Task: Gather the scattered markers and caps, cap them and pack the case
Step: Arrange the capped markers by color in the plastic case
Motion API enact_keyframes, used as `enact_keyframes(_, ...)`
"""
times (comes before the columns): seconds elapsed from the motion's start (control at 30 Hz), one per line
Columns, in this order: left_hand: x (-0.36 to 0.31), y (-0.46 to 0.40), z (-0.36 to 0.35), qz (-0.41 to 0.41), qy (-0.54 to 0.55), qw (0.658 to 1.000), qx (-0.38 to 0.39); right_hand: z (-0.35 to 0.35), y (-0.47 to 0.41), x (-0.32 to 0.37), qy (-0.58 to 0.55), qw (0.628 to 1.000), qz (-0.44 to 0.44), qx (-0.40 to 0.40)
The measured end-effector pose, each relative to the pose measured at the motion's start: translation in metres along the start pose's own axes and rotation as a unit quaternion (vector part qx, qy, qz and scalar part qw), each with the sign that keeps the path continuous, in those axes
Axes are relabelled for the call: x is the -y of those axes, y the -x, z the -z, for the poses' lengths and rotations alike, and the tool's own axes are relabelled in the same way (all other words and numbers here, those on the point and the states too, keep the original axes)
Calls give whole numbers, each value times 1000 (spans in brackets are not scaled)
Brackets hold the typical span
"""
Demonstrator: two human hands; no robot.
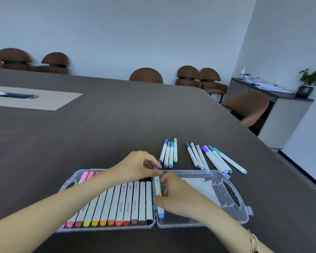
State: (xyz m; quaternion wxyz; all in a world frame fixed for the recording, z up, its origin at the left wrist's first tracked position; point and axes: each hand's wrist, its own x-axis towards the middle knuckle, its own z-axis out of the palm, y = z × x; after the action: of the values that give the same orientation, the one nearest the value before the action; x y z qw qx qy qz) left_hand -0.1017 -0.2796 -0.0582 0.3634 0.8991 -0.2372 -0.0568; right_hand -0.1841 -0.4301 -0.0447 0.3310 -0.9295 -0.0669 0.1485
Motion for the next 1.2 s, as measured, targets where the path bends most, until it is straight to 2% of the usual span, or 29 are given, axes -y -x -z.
enact_keyframes(0.2,2,9,-11,-23,-44,999,-9,-3,13,-14,57,998,-5,-19)
enact_keyframes(0.33,6,10,-14,-23,-65,997,-24,-2,18,-24,108,992,27,-55)
enact_keyframes(0.5,8,7,-15,-17,-84,996,-21,1,17,-25,153,985,59,-55)
enact_keyframes(0.6,10,3,-14,-27,-92,995,-37,6,16,-24,152,986,54,-30)
enact_keyframes(0.67,14,-5,-10,-27,-84,994,-57,15,12,-26,113,993,39,-26)
enact_keyframes(0.73,20,-18,-4,-14,-75,995,-65,26,0,-31,83,994,30,-66)
enact_keyframes(0.83,27,-50,5,-3,-90,993,-83,45,-33,-39,111,984,17,-141)
enact_keyframes(0.9,27,-77,6,6,-97,991,-87,50,-58,-43,111,982,-9,-153)
enact_keyframes(1.03,23,-131,-2,-4,-116,992,-48,47,-100,-48,112,983,-52,-132)
enact_keyframes(1.2,27,-168,-14,-2,-140,990,24,49,-117,-51,79,992,-72,-71)
